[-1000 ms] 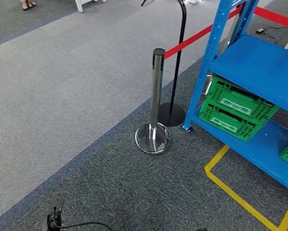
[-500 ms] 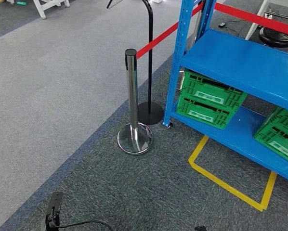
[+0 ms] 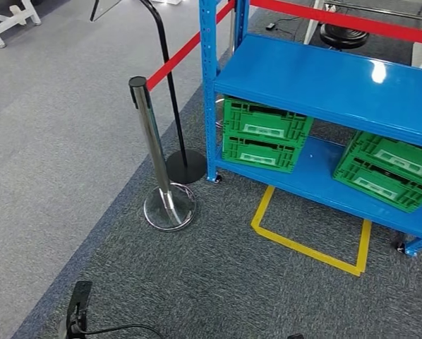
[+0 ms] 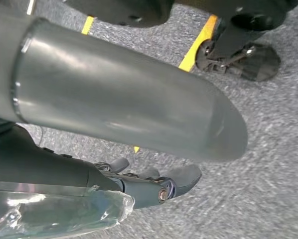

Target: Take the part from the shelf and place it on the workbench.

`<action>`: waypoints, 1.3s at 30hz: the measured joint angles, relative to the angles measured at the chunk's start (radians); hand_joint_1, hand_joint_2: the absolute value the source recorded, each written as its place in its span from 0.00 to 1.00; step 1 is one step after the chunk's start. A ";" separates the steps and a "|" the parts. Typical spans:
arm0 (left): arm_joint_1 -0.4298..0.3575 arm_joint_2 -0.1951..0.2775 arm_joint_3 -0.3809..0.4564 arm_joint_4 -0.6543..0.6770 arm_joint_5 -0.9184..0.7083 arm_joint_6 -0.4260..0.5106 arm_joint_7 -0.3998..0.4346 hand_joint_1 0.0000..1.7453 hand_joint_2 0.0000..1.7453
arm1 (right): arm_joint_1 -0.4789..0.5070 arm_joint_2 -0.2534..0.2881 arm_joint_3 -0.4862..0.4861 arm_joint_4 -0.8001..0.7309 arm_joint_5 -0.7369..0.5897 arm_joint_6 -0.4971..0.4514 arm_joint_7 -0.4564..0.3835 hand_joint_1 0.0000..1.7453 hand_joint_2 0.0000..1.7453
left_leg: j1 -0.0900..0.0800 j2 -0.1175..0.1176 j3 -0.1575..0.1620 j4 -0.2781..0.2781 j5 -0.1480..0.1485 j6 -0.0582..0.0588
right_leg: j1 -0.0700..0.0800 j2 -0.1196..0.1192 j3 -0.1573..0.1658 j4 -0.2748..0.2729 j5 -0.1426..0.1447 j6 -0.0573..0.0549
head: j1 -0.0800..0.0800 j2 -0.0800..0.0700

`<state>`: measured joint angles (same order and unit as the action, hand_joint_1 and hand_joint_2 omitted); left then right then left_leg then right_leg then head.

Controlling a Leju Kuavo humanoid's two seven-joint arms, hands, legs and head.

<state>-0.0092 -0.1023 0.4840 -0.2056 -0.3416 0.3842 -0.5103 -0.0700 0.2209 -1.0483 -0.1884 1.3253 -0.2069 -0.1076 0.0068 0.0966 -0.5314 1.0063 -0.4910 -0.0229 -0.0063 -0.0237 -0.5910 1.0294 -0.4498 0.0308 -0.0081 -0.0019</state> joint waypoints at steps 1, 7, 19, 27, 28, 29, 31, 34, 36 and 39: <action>-0.001 -0.001 0.000 0.000 0.000 0.000 0.000 0.00 0.00 | 0.000 0.000 0.000 0.000 0.000 0.000 0.000 0.00 0.00 | 0.002 -0.019 -0.010 0.025 -0.019 -0.005 | -0.003 0.011 0.000 -0.002 0.002 -0.007 | -0.001 0.000; 0.004 0.000 0.000 0.000 -0.001 0.000 0.000 0.00 0.00 | -0.001 0.001 0.000 0.000 0.000 0.000 0.000 0.00 0.00 | 0.005 -0.091 -0.137 0.266 -0.090 -0.010 | -0.007 0.090 0.002 -0.003 0.004 -0.019 | -0.007 0.000; 0.005 0.000 0.003 0.000 -0.001 -0.004 -0.008 0.00 0.00 | -0.002 0.001 0.000 0.000 0.001 0.001 0.004 0.00 0.00 | 0.012 -0.094 -0.026 -0.001 0.024 0.033 | -0.006 0.041 -0.116 0.195 -0.100 0.036 | 0.004 0.000; 0.004 -0.002 0.004 0.001 0.002 -0.020 -0.021 0.00 0.00 | -0.003 0.001 0.000 0.000 0.001 0.002 0.003 0.00 0.00 | -0.003 -0.006 0.001 0.001 0.004 0.017 | 0.003 -0.034 -0.002 0.010 -0.001 0.017 | 0.003 0.000; 0.003 -0.002 0.004 0.001 0.002 -0.020 -0.022 0.00 0.00 | -0.002 0.001 0.000 0.000 0.001 0.002 0.003 0.00 0.00 | -0.005 0.002 0.003 -0.001 0.004 0.013 | 0.006 -0.027 -0.002 0.008 -0.002 0.011 | 0.002 0.000; 0.002 -0.002 0.004 0.001 0.002 -0.020 -0.023 0.00 0.00 | -0.001 0.001 0.000 0.000 0.001 0.002 0.003 0.00 0.00 | -0.004 0.009 0.006 -0.003 0.004 0.008 | 0.006 -0.015 -0.003 0.006 0.001 0.005 | 0.001 0.000; 0.000 -0.003 0.004 0.000 0.003 -0.021 -0.024 0.00 0.00 | 0.001 0.001 0.000 0.000 0.001 0.002 0.003 0.00 0.00 | 0.000 -0.008 0.005 0.005 -0.009 -0.003 | 0.002 0.006 -0.003 0.000 0.006 -0.007 | 0.000 0.000; 0.002 -0.004 0.003 0.000 0.004 -0.022 -0.026 0.00 0.00 | -0.003 0.001 0.000 0.000 0.001 0.002 0.002 0.00 0.00 | 0.003 -0.073 -0.065 0.155 -0.092 -0.012 | -0.004 0.039 -0.004 -0.004 0.011 -0.020 | -0.008 0.000; 0.005 -0.002 0.005 0.000 0.008 -0.026 -0.033 0.00 0.00 | -0.003 0.002 0.000 0.000 0.001 0.002 0.002 0.00 0.00 | 0.003 -0.086 -0.124 0.268 -0.128 -0.012 | -0.005 0.067 -0.004 -0.004 0.011 -0.022 | -0.010 0.000; 0.005 -0.001 0.007 0.000 0.013 -0.042 -0.057 0.00 0.00 | -0.001 0.002 -0.001 0.000 0.001 0.003 0.003 0.00 0.00 | 0.006 -0.103 -0.094 0.180 -0.039 -0.010 | -0.007 0.112 -0.002 -0.004 0.013 -0.019 | -0.010 0.000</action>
<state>-0.0043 -0.1033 0.4911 -0.2052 -0.3284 0.3422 -0.5669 -0.0706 0.2224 -1.0489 -0.1884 1.3265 -0.2042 -0.1049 0.0128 -0.0066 -0.6252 1.1860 -0.5302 -0.0329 -0.0130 0.0880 -0.5932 1.0258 -0.4370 0.0122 -0.0182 -0.0019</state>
